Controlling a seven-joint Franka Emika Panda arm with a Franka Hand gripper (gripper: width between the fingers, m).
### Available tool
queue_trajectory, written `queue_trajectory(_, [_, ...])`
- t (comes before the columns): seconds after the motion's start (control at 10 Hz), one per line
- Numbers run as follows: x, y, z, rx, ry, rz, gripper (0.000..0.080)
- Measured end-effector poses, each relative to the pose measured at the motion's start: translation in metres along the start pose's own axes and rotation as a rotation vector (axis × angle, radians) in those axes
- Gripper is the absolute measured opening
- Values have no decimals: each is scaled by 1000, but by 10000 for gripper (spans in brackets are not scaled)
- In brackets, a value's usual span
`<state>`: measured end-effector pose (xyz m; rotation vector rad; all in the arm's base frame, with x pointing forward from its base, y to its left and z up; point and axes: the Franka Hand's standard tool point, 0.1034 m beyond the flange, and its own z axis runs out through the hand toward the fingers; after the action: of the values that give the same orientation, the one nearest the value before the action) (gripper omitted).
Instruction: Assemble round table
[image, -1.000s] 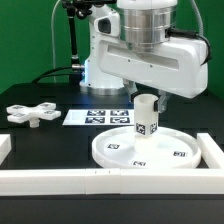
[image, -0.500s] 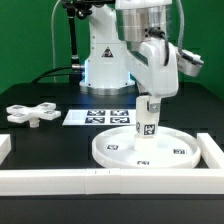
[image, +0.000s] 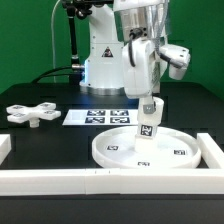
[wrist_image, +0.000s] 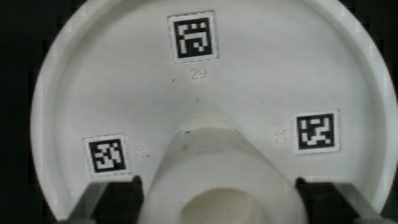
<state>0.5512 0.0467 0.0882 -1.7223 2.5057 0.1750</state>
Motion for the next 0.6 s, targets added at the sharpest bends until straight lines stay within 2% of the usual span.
queue_trajectory(0.1, [-2, 1, 1, -1, -2, -15, 484])
queue_trajectory(0.2, [-2, 2, 1, -10, 1, -84, 484])
queue_trajectory(0.3, [-8, 3, -2, -33, 0, -138, 625])
queue_trajectory(0.4, [-13, 5, -2, -38, -2, -179, 643])
queue_trajectory(0.6, [-14, 6, -1, -39, -8, -350, 648])
